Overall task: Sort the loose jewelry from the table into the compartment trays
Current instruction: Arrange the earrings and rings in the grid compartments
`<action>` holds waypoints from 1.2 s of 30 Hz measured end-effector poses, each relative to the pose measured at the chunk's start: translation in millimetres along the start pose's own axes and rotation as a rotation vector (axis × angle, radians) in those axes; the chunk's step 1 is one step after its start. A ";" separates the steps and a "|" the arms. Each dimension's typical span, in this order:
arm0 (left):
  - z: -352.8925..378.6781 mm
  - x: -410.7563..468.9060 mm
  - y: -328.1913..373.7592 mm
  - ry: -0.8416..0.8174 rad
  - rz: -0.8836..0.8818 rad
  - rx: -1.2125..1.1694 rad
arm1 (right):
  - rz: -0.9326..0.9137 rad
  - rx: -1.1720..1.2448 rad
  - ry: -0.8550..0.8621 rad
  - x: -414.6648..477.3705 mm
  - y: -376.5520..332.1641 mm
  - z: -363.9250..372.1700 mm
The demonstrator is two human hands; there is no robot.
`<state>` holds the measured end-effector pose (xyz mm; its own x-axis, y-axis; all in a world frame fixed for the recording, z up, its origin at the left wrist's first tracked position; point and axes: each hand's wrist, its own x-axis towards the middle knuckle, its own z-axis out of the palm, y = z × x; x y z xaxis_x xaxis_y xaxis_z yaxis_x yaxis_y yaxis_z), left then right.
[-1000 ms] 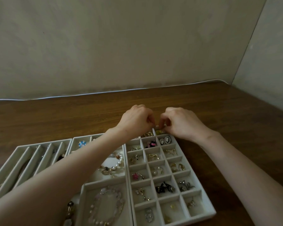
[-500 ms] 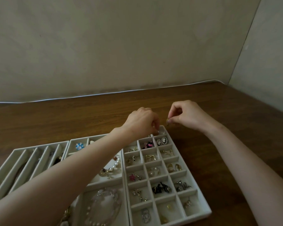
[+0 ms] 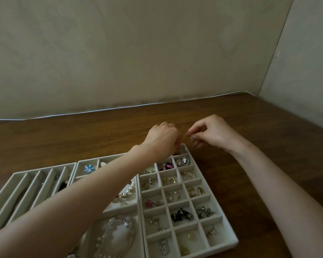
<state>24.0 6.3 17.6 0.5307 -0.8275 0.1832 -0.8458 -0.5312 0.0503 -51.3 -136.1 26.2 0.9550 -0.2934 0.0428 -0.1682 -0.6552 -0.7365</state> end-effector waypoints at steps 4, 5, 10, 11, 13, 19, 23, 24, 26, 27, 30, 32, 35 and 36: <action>-2.0 0.1 -0.2 -0.024 -0.029 -0.011 | -0.009 0.005 0.030 -0.4 -1.2 0.4; -2.5 0.3 0.2 -0.033 -0.041 -0.011 | -0.005 0.011 0.043 -0.4 -1.2 0.7; -5.6 2.8 0.8 -0.106 -0.144 -0.057 | 0.021 0.071 0.073 -0.4 -1.1 -0.5; -6.1 3.3 1.7 -0.108 -0.151 -0.051 | 0.024 0.097 0.069 -0.6 -1.4 -0.9; -6.4 3.6 4.3 -0.098 -0.157 -0.027 | 0.027 0.166 0.067 -1.8 -2.7 -1.4; 0.2 1.8 7.6 -0.051 -0.175 0.032 | 0.009 0.159 0.078 -2.7 -3.1 -1.7; 1.1 1.7 3.2 -0.063 -0.222 -0.054 | -0.002 0.193 0.062 -3.4 -2.8 -1.8; 1.2 2.1 1.9 -0.069 -0.232 -0.081 | -0.011 0.196 0.070 -3.5 -2.9 -1.7; 2.2 2.5 0.6 -0.073 -0.242 -0.106 | -0.039 0.170 0.108 -4.0 -3.4 -1.7; 2.9 2.3 0.6 -0.073 -0.247 -0.113 | -0.053 0.154 0.126 -4.4 -3.9 -1.6; 5.0 2.8 0.3 -0.068 -0.259 -0.165 | -0.067 0.144 0.151 -4.7 -4.0 -1.5; 5.8 3.3 0.5 -0.075 -0.267 -0.209 | -0.055 0.161 0.155 -4.2 -3.3 -2.0; 7.3 2.0 0.5 -0.091 -0.270 -0.214 | -0.047 0.175 0.140 -3.9 -2.2 -1.8; 6.8 1.1 0.9 -0.089 -0.260 -0.178 | -0.046 0.174 0.131 -3.9 -2.2 -1.4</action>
<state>24.2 3.7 11.2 0.7263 -0.6851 0.0554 -0.6735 -0.6932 0.2569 -55.0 -134.5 28.6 0.9189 -0.3615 0.1579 -0.0699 -0.5432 -0.8367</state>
